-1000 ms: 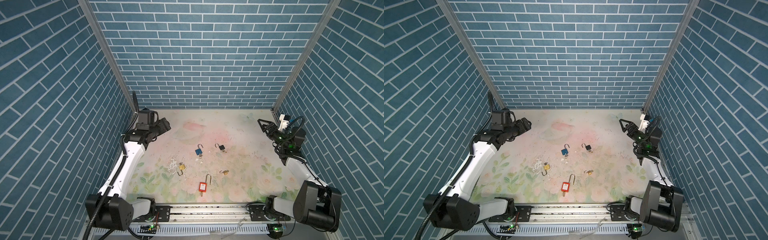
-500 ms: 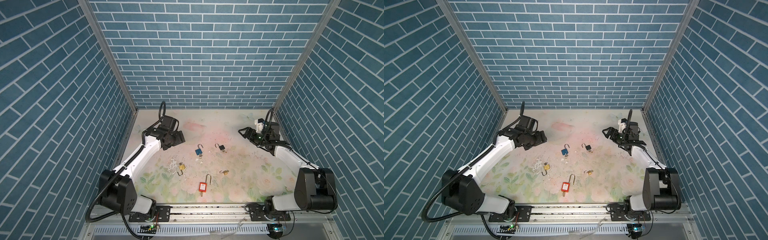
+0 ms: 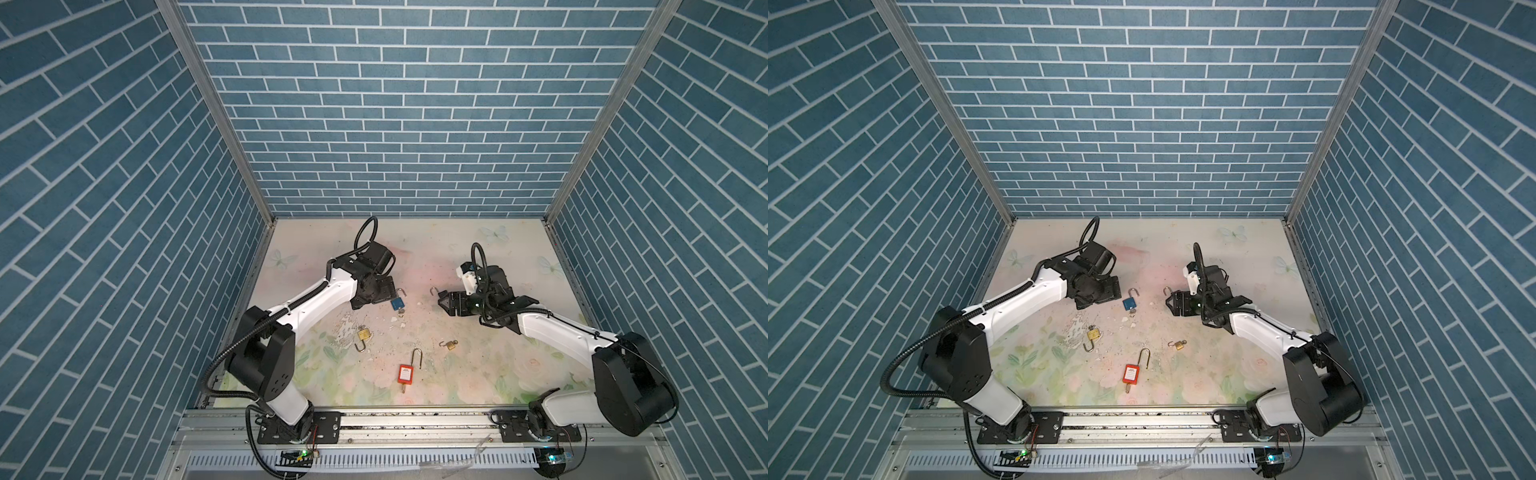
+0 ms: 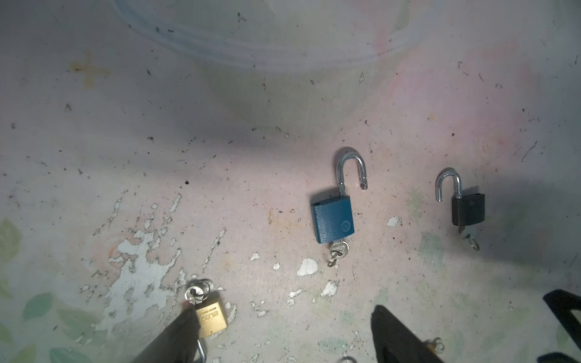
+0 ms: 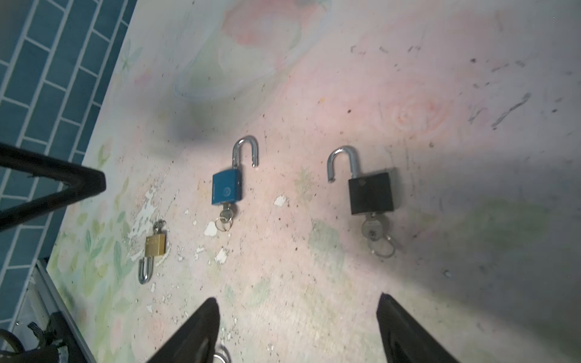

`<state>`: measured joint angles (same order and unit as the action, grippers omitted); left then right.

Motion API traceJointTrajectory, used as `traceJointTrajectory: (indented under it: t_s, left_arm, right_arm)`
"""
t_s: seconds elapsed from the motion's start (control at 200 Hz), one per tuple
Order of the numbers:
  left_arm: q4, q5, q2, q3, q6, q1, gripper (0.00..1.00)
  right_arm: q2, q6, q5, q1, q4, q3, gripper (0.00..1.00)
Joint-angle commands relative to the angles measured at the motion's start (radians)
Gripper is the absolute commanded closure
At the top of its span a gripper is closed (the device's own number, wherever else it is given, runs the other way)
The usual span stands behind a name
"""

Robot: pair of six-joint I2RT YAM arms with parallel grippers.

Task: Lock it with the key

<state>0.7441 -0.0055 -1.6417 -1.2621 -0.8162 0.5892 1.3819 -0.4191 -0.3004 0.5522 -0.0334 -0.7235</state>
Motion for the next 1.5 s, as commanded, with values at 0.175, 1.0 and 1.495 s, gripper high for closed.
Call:
traceJointTrajectory:
  t_s: [0.175, 1.0, 1.495]
  left_arm:
    - [-0.002, -0.069, -0.093, -0.035, -0.162, 0.071, 0.13]
    - [-0.032, -0.091, -0.31, -0.132, -0.213, 0.126, 0.14]
    - [0.01, -0.154, -0.406, -0.19, -0.212, 0.139, 0.22]
  right_arm:
    - [-0.051, 0.062, 0.117, 0.13, 0.026, 0.046, 0.21]
    - [-0.083, 0.117, 0.253, 0.336, 0.104, 0.152, 0.23]
    - [-0.093, 0.108, 0.267, 0.336, 0.108, 0.179, 0.24]
